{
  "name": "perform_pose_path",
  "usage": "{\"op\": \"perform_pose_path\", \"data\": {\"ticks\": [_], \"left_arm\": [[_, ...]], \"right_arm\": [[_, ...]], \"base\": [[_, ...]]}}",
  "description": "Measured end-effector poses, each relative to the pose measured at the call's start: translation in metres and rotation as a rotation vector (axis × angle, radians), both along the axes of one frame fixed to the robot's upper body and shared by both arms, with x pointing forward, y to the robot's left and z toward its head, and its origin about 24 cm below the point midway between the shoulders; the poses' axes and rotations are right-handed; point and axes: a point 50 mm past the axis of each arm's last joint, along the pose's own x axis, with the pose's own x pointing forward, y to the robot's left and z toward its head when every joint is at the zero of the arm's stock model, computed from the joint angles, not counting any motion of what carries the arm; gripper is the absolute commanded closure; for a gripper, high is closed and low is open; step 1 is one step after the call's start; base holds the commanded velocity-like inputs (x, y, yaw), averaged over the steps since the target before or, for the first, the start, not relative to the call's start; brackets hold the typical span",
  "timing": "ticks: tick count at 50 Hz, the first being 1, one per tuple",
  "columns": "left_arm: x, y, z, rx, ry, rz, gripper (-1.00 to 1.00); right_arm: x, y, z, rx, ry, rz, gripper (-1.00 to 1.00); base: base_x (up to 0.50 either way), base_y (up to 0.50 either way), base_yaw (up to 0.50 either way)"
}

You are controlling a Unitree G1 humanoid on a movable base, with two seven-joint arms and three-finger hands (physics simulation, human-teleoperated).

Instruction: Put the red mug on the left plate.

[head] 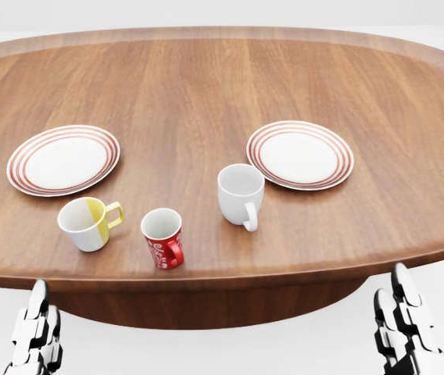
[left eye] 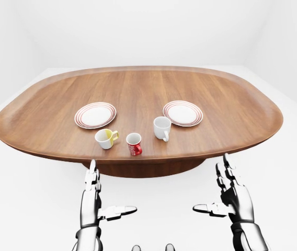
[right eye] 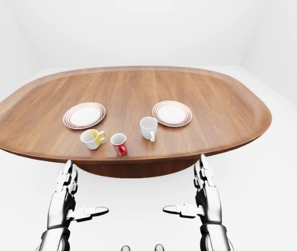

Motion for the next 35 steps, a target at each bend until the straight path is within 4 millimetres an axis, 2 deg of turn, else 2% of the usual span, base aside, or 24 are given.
{"op": "perform_pose_path", "data": {"ticks": [18,35], "left_arm": [[0.0035,-0.0023,0.0009,0.013,-0.007,-0.017,-1.00],[0.0053,-0.0033,0.0003,0.014,-0.007,-0.030,-1.00]], "right_arm": [[0.0036,0.0010,0.0005,-0.059,0.011,-0.030,-1.00],[0.0075,0.0015,0.0021,-0.036,-0.007,-0.020,-1.00]], "base": [[0.01,0.49,0.00],[0.06,0.50,0.00]]}}
